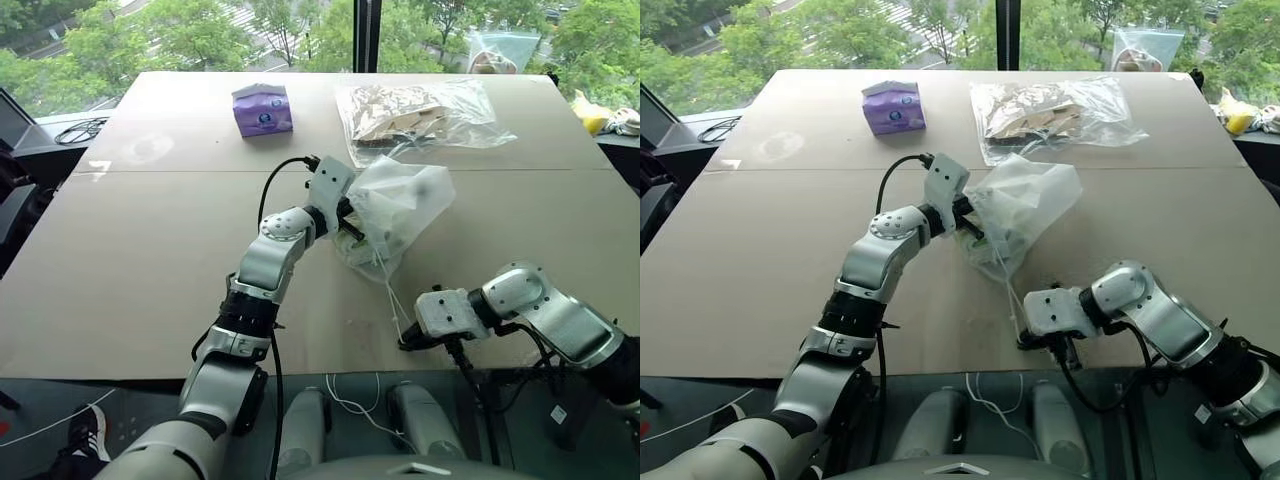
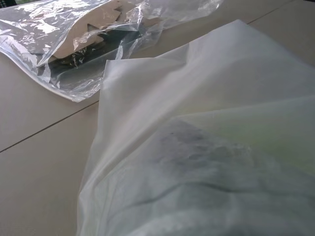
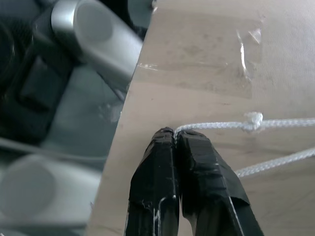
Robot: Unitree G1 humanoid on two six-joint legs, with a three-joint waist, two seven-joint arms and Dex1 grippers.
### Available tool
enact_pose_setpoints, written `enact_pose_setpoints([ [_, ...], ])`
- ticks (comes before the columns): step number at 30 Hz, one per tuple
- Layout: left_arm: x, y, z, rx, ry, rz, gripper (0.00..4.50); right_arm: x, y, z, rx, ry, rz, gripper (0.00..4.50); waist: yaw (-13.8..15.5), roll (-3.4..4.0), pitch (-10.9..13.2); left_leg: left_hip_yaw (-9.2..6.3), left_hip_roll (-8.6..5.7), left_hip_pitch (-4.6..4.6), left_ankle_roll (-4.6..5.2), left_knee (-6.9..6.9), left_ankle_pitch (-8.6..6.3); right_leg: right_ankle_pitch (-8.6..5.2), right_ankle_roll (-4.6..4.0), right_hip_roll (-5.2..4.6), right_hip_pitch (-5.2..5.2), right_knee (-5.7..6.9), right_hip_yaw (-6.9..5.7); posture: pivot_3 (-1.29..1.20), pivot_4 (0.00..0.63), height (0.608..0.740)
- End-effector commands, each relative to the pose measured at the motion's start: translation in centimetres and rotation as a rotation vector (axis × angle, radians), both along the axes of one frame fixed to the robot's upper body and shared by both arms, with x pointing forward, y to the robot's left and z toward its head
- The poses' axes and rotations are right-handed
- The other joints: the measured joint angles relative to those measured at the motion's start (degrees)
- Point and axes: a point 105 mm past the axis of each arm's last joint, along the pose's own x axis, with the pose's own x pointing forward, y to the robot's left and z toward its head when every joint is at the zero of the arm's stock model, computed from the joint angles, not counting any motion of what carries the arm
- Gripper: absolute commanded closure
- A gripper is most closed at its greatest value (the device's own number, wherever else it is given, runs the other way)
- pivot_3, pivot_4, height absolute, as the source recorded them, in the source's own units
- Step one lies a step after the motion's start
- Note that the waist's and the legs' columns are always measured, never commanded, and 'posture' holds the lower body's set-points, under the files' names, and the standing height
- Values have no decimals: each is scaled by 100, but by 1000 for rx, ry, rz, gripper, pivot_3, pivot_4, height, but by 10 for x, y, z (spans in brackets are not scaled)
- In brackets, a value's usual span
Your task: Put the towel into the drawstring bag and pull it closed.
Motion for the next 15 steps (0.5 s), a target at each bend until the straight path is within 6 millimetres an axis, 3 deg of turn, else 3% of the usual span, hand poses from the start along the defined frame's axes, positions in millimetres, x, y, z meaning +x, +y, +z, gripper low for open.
enact_pose_setpoints([
  [1, -2, -4, 15, -12, -63, -11, 4500, 8, -16, -13, -160, -147, 88, 4329, 8, -1, -1, 0, 0, 1, 0, 3, 0, 1, 2, -1, 3, 0, 0, 0, 150, 740],
  [4, -2, -5, 14, -13, -61, -14, 4500, 12, -19, -17, -208, -244, 186, 4329, 5, -3, -2, 2, -1, 6, 0, 9, 0, 3, 5, -1, 10, -2, 0, 0, 150, 740],
  [8, -2, -7, 14, -16, -58, -20, 4500, 7, -16, -18, -164, -248, 263, 4329, 6, -4, -1, 4, 0, 49, 0, 8, 0, -6, -9, -2, 55, -6, 1, 0, 150, 740],
  [10, -2, -7, 14, -16, -58, -21, 4500, 14, -1, -8, -34, -255, 176, 4329, 1, -8, -3, 3, 0, 91, 0, 3, -1, -10, -16, -2, 99, -15, 1, 0, 150, 740],
  [13, -2, -7, 14, -22, -55, -18, 4500, 37, 30, 33, 324, -243, -71, 4329, -43, -13, -2, 3, 5, 95, 0, 4, 0, -10, -17, 0, 102, -14, 1, 0, 150, 740],
  [15, -3, -7, 14, -24, -53, -18, 4500, 44, 35, 53, 481, -175, -182, 4329, -45, -8, 2, 7, 6, 95, 0, 3, 0, -8, -18, 2, 94, -4, 5, 0, 150, 740],
])
